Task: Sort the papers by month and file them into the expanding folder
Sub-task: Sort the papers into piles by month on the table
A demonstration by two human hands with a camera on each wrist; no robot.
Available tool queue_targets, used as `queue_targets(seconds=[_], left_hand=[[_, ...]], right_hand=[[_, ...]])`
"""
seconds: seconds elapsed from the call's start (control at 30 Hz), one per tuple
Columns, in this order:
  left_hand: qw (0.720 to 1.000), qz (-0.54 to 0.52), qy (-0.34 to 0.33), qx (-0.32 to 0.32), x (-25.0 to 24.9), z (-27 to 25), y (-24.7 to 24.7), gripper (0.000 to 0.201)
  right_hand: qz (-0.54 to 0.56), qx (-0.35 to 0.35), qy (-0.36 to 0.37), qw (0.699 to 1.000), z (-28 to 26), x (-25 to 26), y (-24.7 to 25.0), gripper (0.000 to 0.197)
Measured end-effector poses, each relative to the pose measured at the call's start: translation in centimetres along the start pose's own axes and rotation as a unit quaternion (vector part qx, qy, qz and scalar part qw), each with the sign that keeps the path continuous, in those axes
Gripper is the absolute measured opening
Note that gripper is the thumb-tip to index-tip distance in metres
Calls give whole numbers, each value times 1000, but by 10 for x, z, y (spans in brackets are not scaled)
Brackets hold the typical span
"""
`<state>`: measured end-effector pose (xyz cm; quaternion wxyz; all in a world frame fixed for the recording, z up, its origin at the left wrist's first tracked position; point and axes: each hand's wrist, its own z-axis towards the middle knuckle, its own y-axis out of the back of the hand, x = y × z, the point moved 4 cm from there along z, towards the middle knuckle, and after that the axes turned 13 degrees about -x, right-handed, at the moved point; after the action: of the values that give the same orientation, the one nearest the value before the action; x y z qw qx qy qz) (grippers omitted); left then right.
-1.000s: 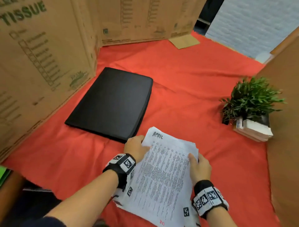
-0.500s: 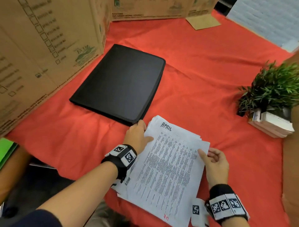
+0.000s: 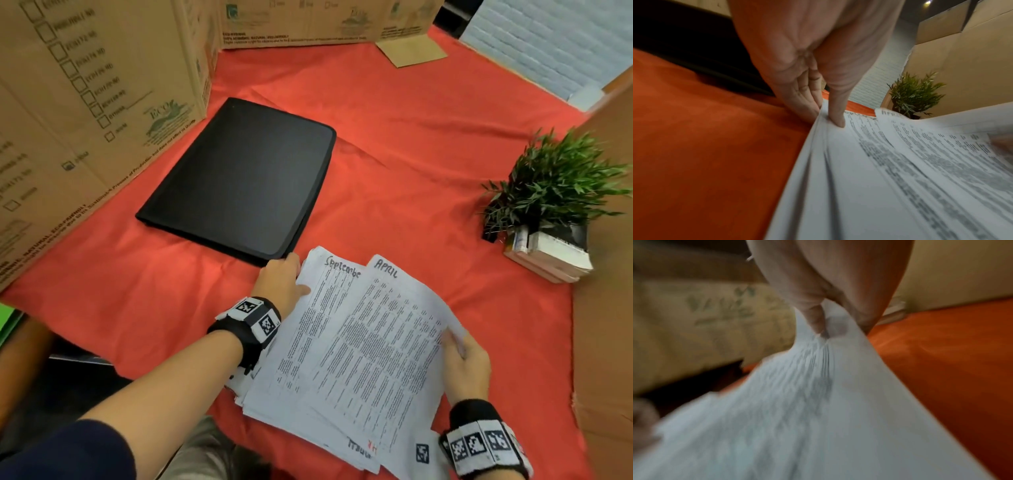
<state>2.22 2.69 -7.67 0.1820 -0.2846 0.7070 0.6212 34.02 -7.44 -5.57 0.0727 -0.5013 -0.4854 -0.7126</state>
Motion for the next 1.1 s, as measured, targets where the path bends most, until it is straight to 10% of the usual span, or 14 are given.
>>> queue_targets(seconds=[0.1, 0.3, 0.5, 0.77, 1.1], left_hand=[[997, 75, -36, 3, -8, 1, 7, 20], [945, 291, -147, 8, -41, -3, 20, 19], [992, 37, -118, 19, -44, -9, 10, 21], [988, -123, -57, 74, -40, -21, -24, 27], [972, -146, 20, 183, -79, -50, -56, 52]], right_hand=[[155, -10, -154, 976, -6, -8, 2, 22], [164, 34, -234, 958, -13, -14, -3, 26], [88, -13, -283, 955, 9, -45, 12, 28], [123, -38, -232, 964, 30, -48, 56, 21], [130, 17, -258, 957, -2, -56, 33, 17]])
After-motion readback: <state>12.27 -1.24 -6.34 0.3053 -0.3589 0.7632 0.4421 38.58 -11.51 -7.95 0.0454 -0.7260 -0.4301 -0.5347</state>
